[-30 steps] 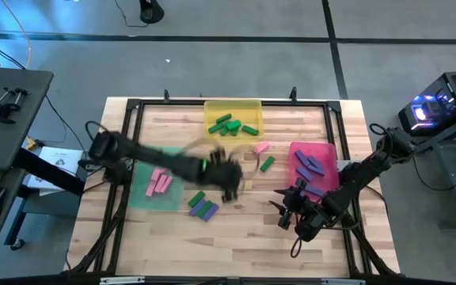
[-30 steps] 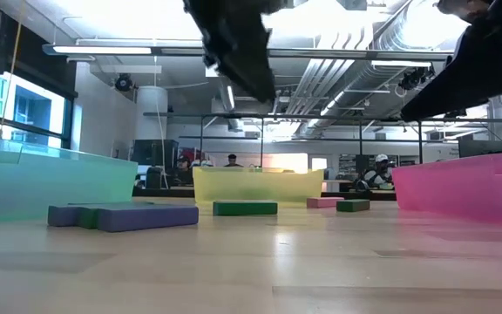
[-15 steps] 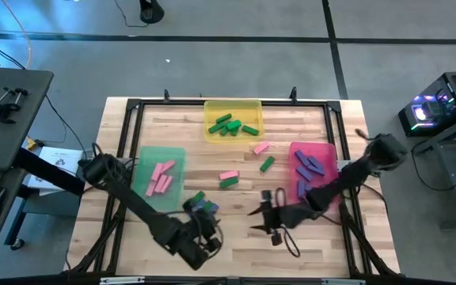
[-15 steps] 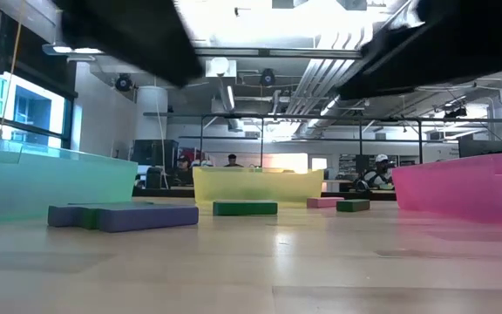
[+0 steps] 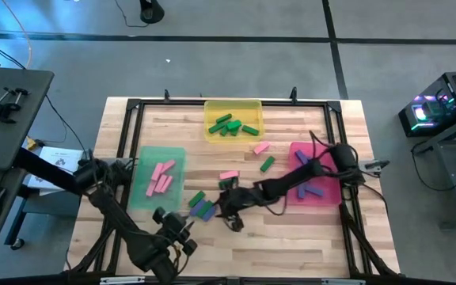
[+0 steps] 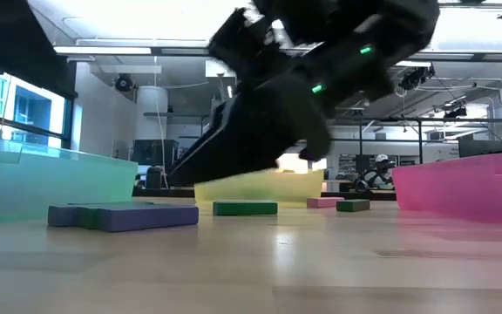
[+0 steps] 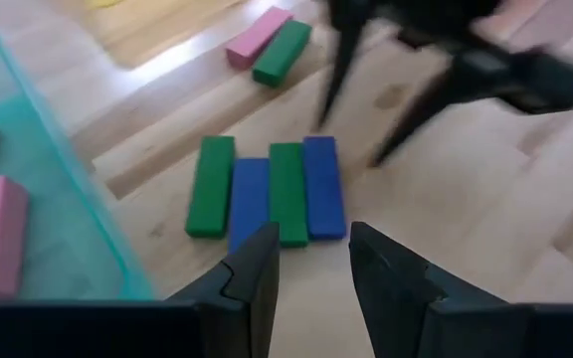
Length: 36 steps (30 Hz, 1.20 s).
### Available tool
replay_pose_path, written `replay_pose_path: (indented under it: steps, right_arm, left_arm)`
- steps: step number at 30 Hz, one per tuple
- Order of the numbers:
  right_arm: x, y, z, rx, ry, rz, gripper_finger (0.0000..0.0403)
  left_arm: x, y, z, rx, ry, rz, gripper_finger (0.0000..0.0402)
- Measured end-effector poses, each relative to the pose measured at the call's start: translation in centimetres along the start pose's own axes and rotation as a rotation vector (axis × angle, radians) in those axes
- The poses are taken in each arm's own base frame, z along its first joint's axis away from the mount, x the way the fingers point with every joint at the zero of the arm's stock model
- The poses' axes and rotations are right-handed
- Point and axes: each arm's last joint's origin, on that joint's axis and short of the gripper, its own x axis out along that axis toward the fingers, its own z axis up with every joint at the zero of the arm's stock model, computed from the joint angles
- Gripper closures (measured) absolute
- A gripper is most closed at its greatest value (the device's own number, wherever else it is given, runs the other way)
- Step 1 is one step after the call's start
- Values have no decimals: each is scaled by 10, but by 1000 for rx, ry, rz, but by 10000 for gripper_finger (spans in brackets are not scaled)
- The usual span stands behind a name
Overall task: Sort blocks
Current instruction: Put the blue block into the pink bin
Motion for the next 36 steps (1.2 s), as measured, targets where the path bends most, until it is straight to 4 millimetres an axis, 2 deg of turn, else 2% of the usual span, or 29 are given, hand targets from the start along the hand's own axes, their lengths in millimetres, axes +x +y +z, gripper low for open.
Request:
replay_pose_path:
  steps: [4, 10, 16, 24, 31, 36]
  right_arm:
    - [14, -11, -1, 13, 73, 62, 224]
    - [16, -15, -6, 46, 146, 87, 224]
    - [10, 2, -4, 40, 199, 127, 224]
    - [9, 23, 1, -78, 161, 183, 224]
    - [11, 23, 4, -91, 101, 178, 224]
    - [18, 16, -3, -91, 98, 167, 224]
  left_arm:
    - [-4, -1, -3, -4, -28, -29, 291]
    - [-4, -3, -2, -7, -65, -51, 291]
    - [-4, -6, -2, 12, -65, -72, 291]
    - [-4, -9, -2, 15, -104, -97, 291]
    - [-4, -9, -1, 22, -108, -97, 291]
    - [-4, -9, -1, 24, -110, -97, 291]
